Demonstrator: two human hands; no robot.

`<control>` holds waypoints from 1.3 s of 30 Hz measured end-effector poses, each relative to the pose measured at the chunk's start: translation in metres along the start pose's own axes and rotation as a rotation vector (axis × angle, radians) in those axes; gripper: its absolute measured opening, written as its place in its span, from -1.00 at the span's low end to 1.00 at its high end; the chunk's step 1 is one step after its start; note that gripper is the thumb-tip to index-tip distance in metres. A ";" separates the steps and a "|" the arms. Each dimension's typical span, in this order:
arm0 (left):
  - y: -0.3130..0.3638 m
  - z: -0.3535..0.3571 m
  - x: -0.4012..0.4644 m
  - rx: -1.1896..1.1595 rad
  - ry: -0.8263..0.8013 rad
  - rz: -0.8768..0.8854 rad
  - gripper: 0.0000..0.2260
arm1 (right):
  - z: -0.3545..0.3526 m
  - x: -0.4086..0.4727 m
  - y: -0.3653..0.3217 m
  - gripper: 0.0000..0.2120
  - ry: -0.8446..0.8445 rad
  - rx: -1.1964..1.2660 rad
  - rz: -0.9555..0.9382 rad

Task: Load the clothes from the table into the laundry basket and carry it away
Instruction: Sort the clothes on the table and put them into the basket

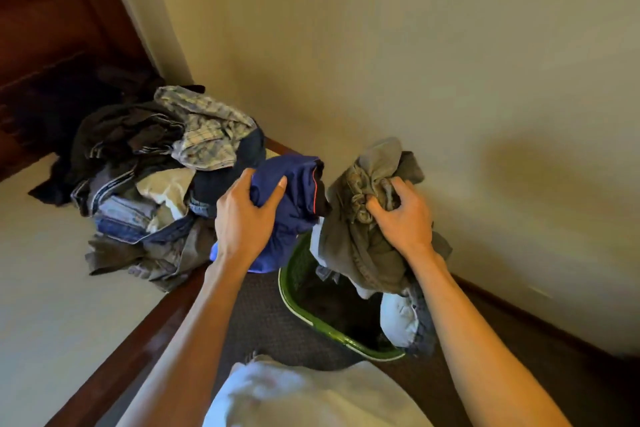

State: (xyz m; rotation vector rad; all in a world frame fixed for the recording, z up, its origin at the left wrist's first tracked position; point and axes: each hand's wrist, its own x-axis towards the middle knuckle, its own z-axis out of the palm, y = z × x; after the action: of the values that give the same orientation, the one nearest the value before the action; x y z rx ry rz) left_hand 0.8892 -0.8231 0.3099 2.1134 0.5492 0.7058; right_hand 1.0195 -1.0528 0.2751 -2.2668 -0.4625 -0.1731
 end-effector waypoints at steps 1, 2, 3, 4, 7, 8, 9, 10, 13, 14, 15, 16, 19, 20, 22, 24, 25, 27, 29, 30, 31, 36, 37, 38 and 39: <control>-0.002 0.009 0.003 0.006 -0.030 -0.002 -0.72 | 0.001 -0.001 0.010 -0.64 -0.003 -0.006 0.033; -0.002 0.017 0.006 0.018 -0.059 -0.005 -0.71 | 0.004 -0.003 0.019 -0.65 -0.007 -0.016 0.058; -0.004 0.024 0.009 0.027 -0.085 -0.008 -0.69 | 0.008 -0.005 0.028 -0.66 -0.013 -0.031 0.074; -0.006 0.030 0.012 0.033 -0.109 -0.010 -0.67 | 0.012 -0.006 0.035 -0.69 -0.024 -0.055 0.084; -0.011 0.043 0.019 0.052 -0.155 0.002 -0.57 | 0.025 -0.007 0.053 -0.70 -0.119 -0.183 0.139; -0.011 0.046 0.021 0.055 -0.168 -0.007 -0.56 | 0.030 -0.007 0.059 -0.68 -0.184 -0.220 0.176; -0.012 0.049 0.022 0.052 -0.179 -0.017 -0.58 | 0.034 -0.009 0.067 -0.67 -0.258 -0.235 0.218; -0.014 0.052 0.023 0.047 -0.187 -0.026 -0.60 | 0.039 -0.011 0.074 -0.69 -0.326 -0.231 0.261; -0.020 0.061 0.023 0.057 -0.228 -0.032 -0.65 | 0.055 -0.029 0.099 -0.88 -0.422 -0.251 0.396; -0.024 0.065 0.022 0.072 -0.243 -0.026 -0.65 | 0.060 -0.037 0.106 -0.87 -0.430 -0.256 0.435; -0.027 0.069 0.020 0.090 -0.261 -0.026 -0.65 | 0.063 -0.044 0.111 -0.87 -0.436 -0.250 0.462; -0.030 0.074 0.018 0.109 -0.283 -0.034 -0.65 | 0.066 -0.051 0.115 -0.88 -0.439 -0.243 0.480; -0.037 0.087 0.014 0.167 -0.374 -0.036 -0.65 | 0.071 -0.063 0.125 -0.90 -0.422 -0.222 0.519; -0.037 0.092 0.014 0.193 -0.406 -0.024 -0.66 | 0.071 -0.064 0.126 -0.90 -0.409 -0.210 0.531; -0.034 0.102 0.016 0.242 -0.468 0.003 -0.66 | 0.070 -0.065 0.128 -0.91 -0.382 -0.192 0.549; -0.035 0.114 0.021 0.255 -0.560 0.013 -0.56 | 0.069 -0.064 0.129 -0.93 -0.352 -0.164 0.558; -0.037 0.119 0.024 0.266 -0.638 0.012 -0.49 | 0.068 -0.063 0.129 -0.93 -0.341 -0.145 0.567; -0.044 0.129 0.026 0.288 -0.815 0.004 -0.41 | 0.066 -0.064 0.130 -0.92 -0.331 -0.122 0.588; -0.051 0.132 0.018 0.221 -0.861 -0.016 -0.56 | 0.066 -0.066 0.132 -0.89 -0.331 -0.118 0.591; -0.053 0.131 0.011 0.153 -0.804 -0.024 -0.70 | 0.066 -0.068 0.133 -0.89 -0.334 -0.115 0.589; -0.055 0.129 0.005 0.089 -0.730 -0.040 -0.82 | 0.066 -0.070 0.133 -0.90 -0.336 -0.111 0.588; -0.070 0.104 -0.020 0.037 -0.641 -0.165 -0.90 | 0.076 -0.075 0.128 -0.92 -0.403 -0.069 0.565; -0.075 0.098 -0.023 0.045 -0.634 -0.189 -0.89 | 0.080 -0.074 0.123 -0.91 -0.426 -0.064 0.555; -0.080 0.091 -0.026 0.052 -0.615 -0.210 -0.87 | 0.086 -0.073 0.117 -0.91 -0.448 -0.064 0.540; -0.086 0.083 -0.028 0.062 -0.590 -0.227 -0.85 | 0.093 -0.071 0.111 -0.91 -0.469 -0.066 0.524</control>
State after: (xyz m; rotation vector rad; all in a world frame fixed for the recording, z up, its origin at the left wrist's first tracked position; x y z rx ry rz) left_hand 0.9105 -0.8384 0.1898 2.1346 0.4686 -0.0732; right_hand 0.9944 -1.0721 0.1170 -2.4057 -0.0823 0.6251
